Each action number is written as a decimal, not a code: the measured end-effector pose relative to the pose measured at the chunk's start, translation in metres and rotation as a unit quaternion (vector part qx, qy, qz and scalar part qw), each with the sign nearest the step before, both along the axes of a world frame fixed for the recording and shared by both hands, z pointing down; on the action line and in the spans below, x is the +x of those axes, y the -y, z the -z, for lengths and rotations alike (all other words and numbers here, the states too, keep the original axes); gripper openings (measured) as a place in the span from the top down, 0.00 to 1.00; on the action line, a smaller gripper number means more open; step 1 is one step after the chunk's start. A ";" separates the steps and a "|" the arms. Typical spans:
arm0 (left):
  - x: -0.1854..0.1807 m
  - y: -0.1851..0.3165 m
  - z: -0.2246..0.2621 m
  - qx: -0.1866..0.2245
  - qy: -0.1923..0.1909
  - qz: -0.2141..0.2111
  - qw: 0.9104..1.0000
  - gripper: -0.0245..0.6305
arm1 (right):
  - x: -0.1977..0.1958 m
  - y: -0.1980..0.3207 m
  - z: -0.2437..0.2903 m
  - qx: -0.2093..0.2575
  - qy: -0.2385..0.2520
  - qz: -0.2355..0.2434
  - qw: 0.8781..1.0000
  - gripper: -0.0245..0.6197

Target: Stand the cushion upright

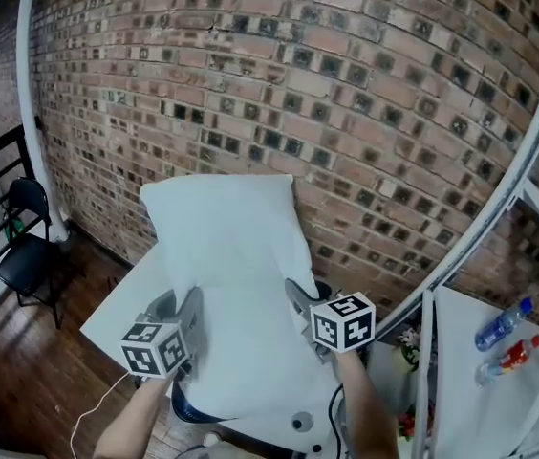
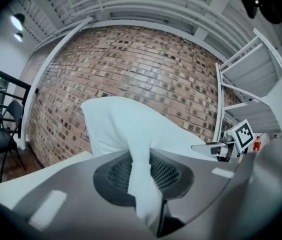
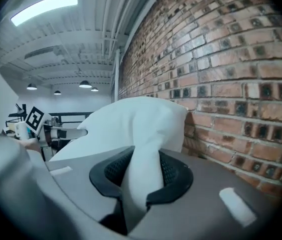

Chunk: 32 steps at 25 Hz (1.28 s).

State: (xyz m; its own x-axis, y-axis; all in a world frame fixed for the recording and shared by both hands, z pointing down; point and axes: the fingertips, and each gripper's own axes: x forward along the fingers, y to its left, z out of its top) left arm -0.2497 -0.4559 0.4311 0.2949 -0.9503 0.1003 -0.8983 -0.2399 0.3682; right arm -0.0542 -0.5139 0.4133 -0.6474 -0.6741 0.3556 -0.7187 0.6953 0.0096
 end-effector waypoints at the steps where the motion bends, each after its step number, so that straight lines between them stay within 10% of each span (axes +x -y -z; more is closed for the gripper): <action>1: 0.002 0.002 0.004 0.011 0.006 -0.003 1.000 0.86 | 0.003 -0.002 0.006 0.019 0.003 -0.014 1.000 0.84; 16: 0.038 0.062 0.058 0.167 0.050 -0.087 0.981 0.86 | 0.046 -0.018 0.064 0.231 0.029 -0.176 0.957 0.84; 32: 0.069 0.150 0.067 0.240 0.116 -0.115 0.957 0.85 | 0.069 0.029 0.052 0.311 0.030 -0.273 0.910 0.85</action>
State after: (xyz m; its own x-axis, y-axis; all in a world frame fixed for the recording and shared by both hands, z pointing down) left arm -0.1804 -0.6054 0.3636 0.5237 -0.8162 -0.2440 -0.8460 -0.5319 -0.0368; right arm 0.0145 -0.5432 0.3611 -0.1612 -0.9601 -0.2286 -0.9675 0.1080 0.2288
